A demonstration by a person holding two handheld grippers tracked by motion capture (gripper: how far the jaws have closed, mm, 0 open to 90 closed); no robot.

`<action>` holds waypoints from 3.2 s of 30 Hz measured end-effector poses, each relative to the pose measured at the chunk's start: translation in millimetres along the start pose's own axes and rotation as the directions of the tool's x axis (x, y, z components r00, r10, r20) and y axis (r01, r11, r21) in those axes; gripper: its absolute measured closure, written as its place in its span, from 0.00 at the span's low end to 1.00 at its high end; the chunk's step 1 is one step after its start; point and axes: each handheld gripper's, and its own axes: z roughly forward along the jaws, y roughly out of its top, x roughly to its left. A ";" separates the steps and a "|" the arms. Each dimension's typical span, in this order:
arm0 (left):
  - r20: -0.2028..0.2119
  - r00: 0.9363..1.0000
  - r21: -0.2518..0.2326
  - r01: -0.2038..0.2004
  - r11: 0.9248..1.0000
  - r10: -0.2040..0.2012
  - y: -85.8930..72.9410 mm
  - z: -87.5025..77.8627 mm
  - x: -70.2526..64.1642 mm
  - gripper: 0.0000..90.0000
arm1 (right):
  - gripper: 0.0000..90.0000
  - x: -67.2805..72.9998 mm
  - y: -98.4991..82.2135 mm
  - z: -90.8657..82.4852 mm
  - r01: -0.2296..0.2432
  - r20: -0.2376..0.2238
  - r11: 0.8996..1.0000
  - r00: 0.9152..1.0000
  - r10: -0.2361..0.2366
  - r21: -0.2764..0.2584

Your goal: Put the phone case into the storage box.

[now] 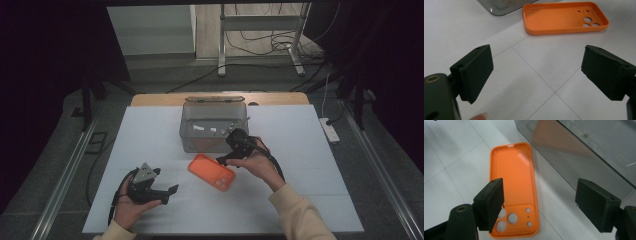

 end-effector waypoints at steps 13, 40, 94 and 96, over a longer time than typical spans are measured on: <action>0.001 1.000 0.005 -0.007 1.000 0.007 -0.1 -0.2 0.0 0.12 | 0.27 -4.5 -3.2 14.3 -0.015 0.010 0.998 1.000 0.014 0.061; 0.003 1.000 0.006 -0.007 1.000 0.007 0.0 0.7 -0.9 0.12 | 0.29 -6.8 -6.0 35.6 -0.020 0.026 0.991 1.000 0.016 0.133; 0.008 1.000 0.017 -0.014 1.000 0.014 0.9 1.7 -2.6 0.12 | 0.42 -8.4 -5.9 53.7 -0.030 0.029 0.985 0.999 0.025 0.172; 0.008 1.000 0.017 -0.014 1.000 0.014 0.8 1.7 -2.4 0.12 | 0.43 -8.3 -5.9 54.2 -0.030 0.023 0.984 0.999 0.027 0.174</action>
